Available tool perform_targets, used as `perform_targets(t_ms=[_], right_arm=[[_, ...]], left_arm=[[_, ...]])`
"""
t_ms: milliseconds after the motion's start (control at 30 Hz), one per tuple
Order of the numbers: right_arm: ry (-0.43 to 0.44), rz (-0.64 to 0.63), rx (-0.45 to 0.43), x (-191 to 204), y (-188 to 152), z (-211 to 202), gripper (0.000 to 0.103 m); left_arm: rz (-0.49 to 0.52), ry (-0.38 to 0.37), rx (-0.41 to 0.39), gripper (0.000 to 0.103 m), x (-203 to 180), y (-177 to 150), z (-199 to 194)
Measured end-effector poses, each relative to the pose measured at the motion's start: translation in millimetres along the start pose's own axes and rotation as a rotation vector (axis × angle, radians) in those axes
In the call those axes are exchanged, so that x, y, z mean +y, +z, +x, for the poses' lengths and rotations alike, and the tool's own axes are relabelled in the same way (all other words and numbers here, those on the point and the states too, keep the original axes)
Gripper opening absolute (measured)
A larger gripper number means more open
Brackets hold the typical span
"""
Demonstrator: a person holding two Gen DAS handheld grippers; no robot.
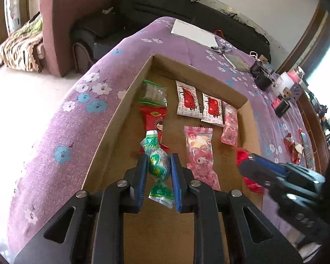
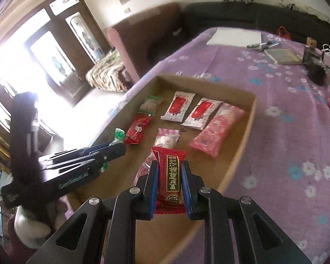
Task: Organize snacks
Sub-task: 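Carry both snacks over the cardboard box and open both grippers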
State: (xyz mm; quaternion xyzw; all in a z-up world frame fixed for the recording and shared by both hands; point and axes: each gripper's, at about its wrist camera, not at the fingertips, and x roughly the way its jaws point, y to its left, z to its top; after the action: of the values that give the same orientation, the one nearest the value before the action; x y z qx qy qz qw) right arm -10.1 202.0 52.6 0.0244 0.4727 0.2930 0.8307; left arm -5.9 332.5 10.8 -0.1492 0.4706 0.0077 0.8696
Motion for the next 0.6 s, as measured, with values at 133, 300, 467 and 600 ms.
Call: perform_targets(t_ms=[133, 300, 467, 600], right_arm=[[-0.04, 0.012, 0.02, -4, 0, 20, 0.02], [-0.053, 0.017, -0.012, -9, 0, 18, 0.024], [-0.048, 0.022, -0.077, -14, 2, -7, 0.027], [-0.065, 0.041, -0.121, -34, -6, -37, 0.029]], left_arm=[[-0.019, -0.025, -0.012, 0.049, 6, 1, -2], [-0.053, -0.051, -0.047, 0.053, 8, -1, -15], [-0.041, -0.07, -0.103, 0.053, -7, -8, -41], [-0.024, -0.127, -0.135, 0.057, -29, -21, -62]])
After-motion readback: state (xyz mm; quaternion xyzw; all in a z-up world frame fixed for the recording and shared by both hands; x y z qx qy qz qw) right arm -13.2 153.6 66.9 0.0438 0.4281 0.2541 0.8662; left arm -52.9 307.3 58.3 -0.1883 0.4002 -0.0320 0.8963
